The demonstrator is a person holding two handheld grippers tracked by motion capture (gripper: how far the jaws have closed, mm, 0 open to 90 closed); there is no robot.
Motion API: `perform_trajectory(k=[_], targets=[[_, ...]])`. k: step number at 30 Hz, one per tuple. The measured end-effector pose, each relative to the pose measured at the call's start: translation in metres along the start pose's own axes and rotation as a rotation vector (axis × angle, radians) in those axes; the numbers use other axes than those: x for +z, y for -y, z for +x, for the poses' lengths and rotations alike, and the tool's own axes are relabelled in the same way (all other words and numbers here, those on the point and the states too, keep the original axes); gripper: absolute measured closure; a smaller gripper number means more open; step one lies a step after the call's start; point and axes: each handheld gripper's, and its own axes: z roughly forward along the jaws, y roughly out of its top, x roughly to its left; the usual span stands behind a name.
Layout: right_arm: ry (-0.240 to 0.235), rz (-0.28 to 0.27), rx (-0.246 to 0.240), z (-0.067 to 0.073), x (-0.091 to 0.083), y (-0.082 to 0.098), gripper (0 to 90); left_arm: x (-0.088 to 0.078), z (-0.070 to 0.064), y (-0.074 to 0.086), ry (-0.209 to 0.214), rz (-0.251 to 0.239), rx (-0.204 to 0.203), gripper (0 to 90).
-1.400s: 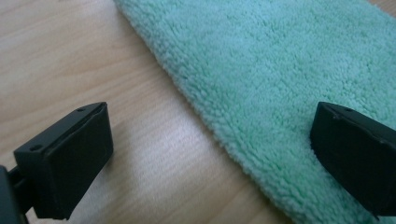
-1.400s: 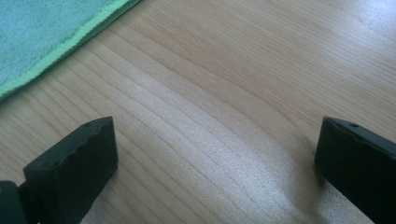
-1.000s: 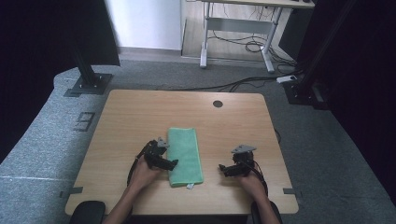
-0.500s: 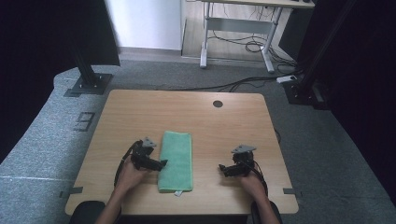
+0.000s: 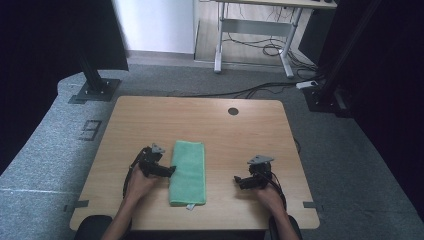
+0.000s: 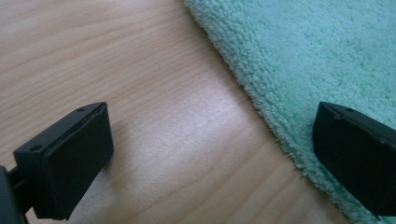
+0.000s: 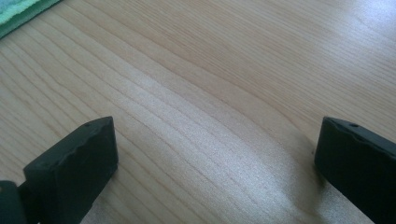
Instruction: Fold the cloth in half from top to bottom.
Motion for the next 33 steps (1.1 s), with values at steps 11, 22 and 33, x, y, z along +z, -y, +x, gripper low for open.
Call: perform_trajectory(k=[11,22,33], targets=[[-0.058,0.002,0.003,0.006,0.003,-0.016,10.2,0.001,0.001,0.002,-0.007,-0.023,-0.002,0.0],[-0.13,-0.04,0.019,0.01,0.029,-0.068,21.9,0.003,0.0,0.0,0.003,-0.021,0.009,0.0],[-0.159,-0.008,-0.066,0.025,0.068,-0.115,38.0,0.006,-0.012,-0.003,0.007,-0.021,0.015,0.0]])
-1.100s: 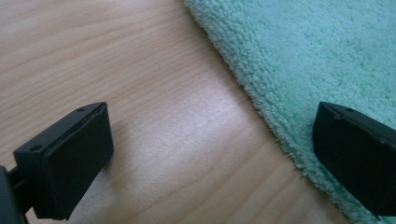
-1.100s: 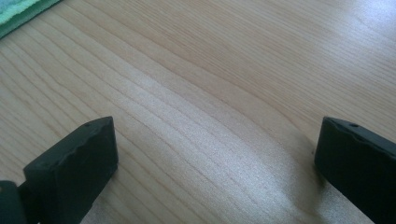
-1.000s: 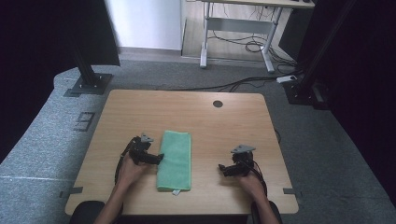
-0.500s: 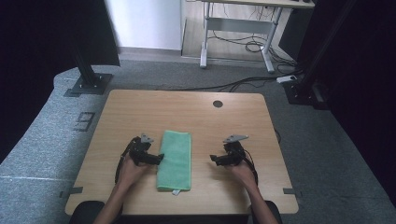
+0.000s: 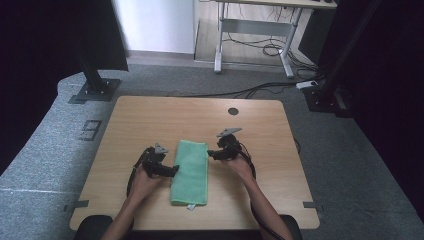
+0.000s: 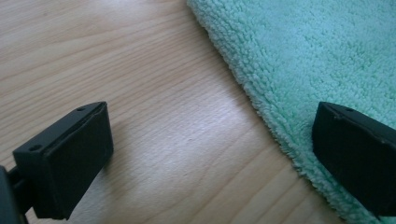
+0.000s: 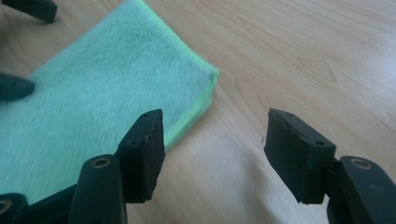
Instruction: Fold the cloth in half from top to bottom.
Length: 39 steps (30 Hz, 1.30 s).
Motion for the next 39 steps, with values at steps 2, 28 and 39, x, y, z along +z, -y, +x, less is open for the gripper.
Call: perform_trajectory(k=[2,28,39], targets=[[-0.001,0.01,-0.007,-0.001,0.007,-0.004,39.4,0.0,-0.003,0.0,0.002,-0.001,0.001,0.0],[-0.094,0.085,-0.001,-0.008,0.045,-0.021,83.8,-0.002,-0.008,0.001,0.027,-0.002,0.015,1.9],[-0.061,0.076,-0.082,0.002,0.021,-0.031,85.4,-0.002,-0.01,0.002,0.016,-0.007,0.014,1.8]])
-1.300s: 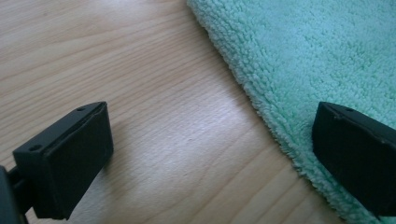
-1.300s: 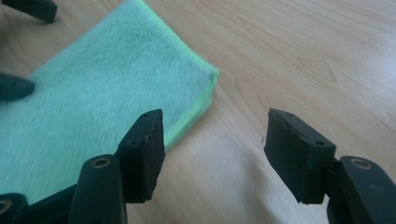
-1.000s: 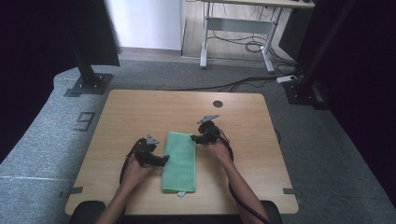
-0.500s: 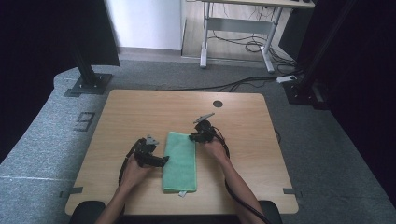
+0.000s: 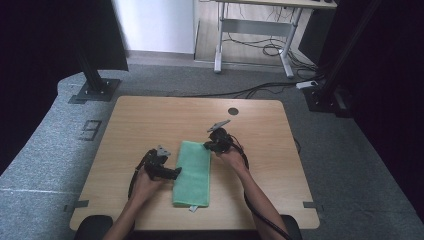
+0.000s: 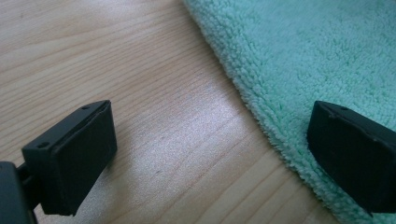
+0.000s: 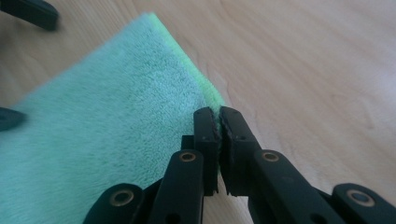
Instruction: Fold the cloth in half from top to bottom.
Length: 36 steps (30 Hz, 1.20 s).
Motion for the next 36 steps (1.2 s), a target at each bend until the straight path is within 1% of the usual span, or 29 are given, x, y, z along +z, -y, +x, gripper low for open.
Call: perform_trajectory(k=[2,4,8,10,16,20,24,28,30,33,36], targets=[[-0.004,-0.023,-0.003,0.003,-0.011,-0.003,85.4,0.0,0.0,0.0,-0.001,0.0,-0.001,1.8],[-0.013,-0.045,-0.023,0.006,-0.022,-0.005,85.4,0.0,0.0,0.0,-0.003,0.0,-0.003,1.8],[-0.035,-0.073,-0.033,0.017,-0.044,-0.005,85.4,0.0,-0.001,0.0,-0.005,0.0,-0.006,1.8],[-0.05,-0.084,-0.034,0.022,-0.051,-0.004,85.4,0.0,-0.001,0.0,-0.006,0.001,-0.004,1.8],[-0.104,-0.108,-0.043,0.042,-0.074,0.01,85.4,-0.001,-0.001,0.001,-0.012,0.001,-0.012,1.7],[-0.139,-0.107,-0.056,0.057,-0.083,0.022,85.4,-0.001,-0.002,0.001,-0.015,0.0,-0.015,1.7],[-0.171,-0.095,-0.065,0.072,-0.084,0.036,85.4,-0.001,-0.002,0.001,-0.017,-0.001,-0.016,1.6],[-0.203,-0.071,-0.071,0.087,-0.08,0.05,85.3,-0.001,-0.002,0.001,-0.017,-0.007,-0.008,2.1],[-0.216,-0.054,-0.073,0.093,-0.076,0.056,85.2,-0.002,-0.002,0.001,-0.012,-0.009,-0.002,2.5],[-0.232,-0.03,-0.07,0.101,-0.067,0.065,85.2,-0.004,-0.002,0.0,0.012,-0.003,-0.013,2.7],[-0.233,0.007,-0.07,0.105,-0.056,0.075,85.1,-0.009,-0.005,-0.002,0.018,0.002,0.002,2.8]])
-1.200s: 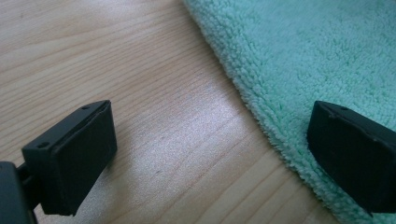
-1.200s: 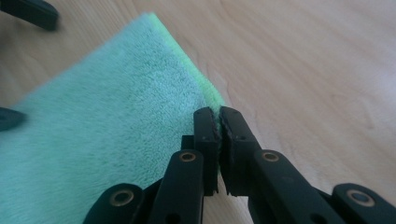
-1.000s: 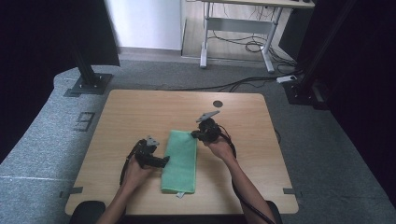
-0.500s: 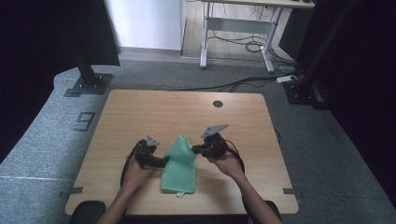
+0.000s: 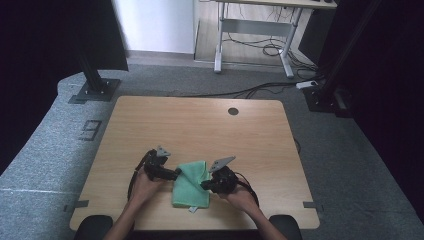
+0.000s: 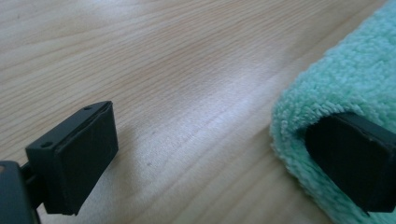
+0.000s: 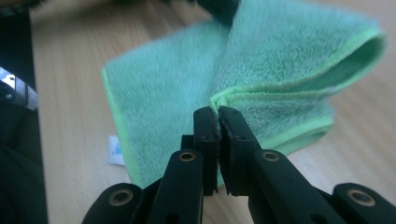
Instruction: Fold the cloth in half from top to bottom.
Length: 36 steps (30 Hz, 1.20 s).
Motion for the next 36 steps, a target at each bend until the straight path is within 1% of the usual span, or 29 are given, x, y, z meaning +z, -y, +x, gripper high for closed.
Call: perform_trajectory(k=[3,4,5,6,8,10,12,15,17,19,21,23,25,27,32,36], targets=[[0.001,0.004,0.012,-0.002,0.006,0.006,85.1,-0.01,-0.003,-0.001,0.012,-0.012,-0.001,2.9],[-0.002,0.001,0.021,-0.003,0.007,0.007,85.2,-0.013,-0.004,0.0,0.015,-0.01,0.0,3.0],[0.004,-0.004,0.02,-0.004,0.007,0.007,85.2,-0.014,-0.004,0.001,0.014,0.001,0.003,3.3],[0.028,0.001,0.01,-0.006,0.007,0.007,85.3,-0.013,-0.005,0.003,0.008,0.011,0.007,3.4],[0.033,0.001,0.013,-0.009,0.008,0.007,85.4,-0.01,-0.004,0.005,-0.014,0.03,0.016,3.4],[0.034,-0.003,0.028,-0.014,0.009,0.008,85.5,-0.004,-0.003,0.006,-0.029,0.046,0.011,3.4],[0.036,-0.012,0.038,-0.019,0.01,0.007,85.6,0.0,0.0,0.007,-0.02,0.039,-0.008,2.3],[0.051,-0.017,0.046,-0.025,0.011,0.006,85.8,0.003,0.002,0.005,-0.034,0.027,-0.02,1.8],[0.067,-0.017,0.047,-0.03,0.012,0.003,85.8,0.007,0.005,0.002,-0.047,0.014,-0.031,1.7],[0.092,-0.015,0.045,-0.036,0.013,-0.001,85.8,0.01,0.008,0.0,-0.057,0.002,-0.043,1.6],[0.112,-0.012,0.049,-0.042,0.014,-0.004,85.8,0.012,0.009,-0.003,-0.063,0.003,-0.049,1.7],[0.129,-0.004,0.045,-0.044,0.013,-0.008,85.7,0.012,0.01,-0.003,-0.066,0.0,-0.052,1.7],[0.143,0.001,0.029,-0.041,0.011,-0.011,85.2,0.012,0.009,-0.002,-0.068,-0.003,-0.057,1.8],[0.143,-0.013,0.018,-0.036,0.005,-0.013,84.9,0.012,0.008,-0.002,-0.074,-0.003,-0.061,1.8],[0.127,-0.038,-0.014,-0.021,-0.01,-0.014,84.9,0.012,0.007,-0.001,-0.083,-0.006,-0.068,2.0],[0.119,-0.036,-0.036,-0.01,-0.017,-0.012,84.9,0.012,0.007,-0.001,-0.086,-0.006,-0.069,2.1]])
